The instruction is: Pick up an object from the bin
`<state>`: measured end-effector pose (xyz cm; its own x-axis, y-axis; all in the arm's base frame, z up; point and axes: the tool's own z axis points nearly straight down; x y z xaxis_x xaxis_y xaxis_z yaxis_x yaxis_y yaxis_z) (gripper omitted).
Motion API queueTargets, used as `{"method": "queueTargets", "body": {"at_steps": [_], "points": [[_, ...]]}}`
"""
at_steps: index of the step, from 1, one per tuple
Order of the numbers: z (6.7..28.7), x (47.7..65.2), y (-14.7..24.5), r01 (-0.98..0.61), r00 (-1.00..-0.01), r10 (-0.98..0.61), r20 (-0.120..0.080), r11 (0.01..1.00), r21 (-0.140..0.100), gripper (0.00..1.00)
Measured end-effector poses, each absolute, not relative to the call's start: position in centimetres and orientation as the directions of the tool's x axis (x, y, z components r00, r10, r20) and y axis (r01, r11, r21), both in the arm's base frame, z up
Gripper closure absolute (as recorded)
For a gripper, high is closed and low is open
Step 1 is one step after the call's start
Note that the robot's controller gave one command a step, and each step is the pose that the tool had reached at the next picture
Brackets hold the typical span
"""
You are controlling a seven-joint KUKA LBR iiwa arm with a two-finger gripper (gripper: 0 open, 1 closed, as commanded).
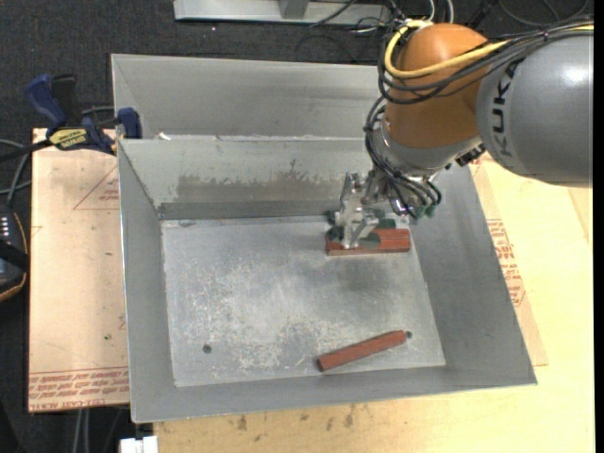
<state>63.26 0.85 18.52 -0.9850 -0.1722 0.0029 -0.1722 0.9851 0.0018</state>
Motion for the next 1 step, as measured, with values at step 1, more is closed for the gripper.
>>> {"method": "queueTargets", "body": {"at_steps": [1], "points": [[22.09,64.26,-0.59,-0.201,-0.98,-0.201,-0.009,0.98,-0.001,1.0]]}}
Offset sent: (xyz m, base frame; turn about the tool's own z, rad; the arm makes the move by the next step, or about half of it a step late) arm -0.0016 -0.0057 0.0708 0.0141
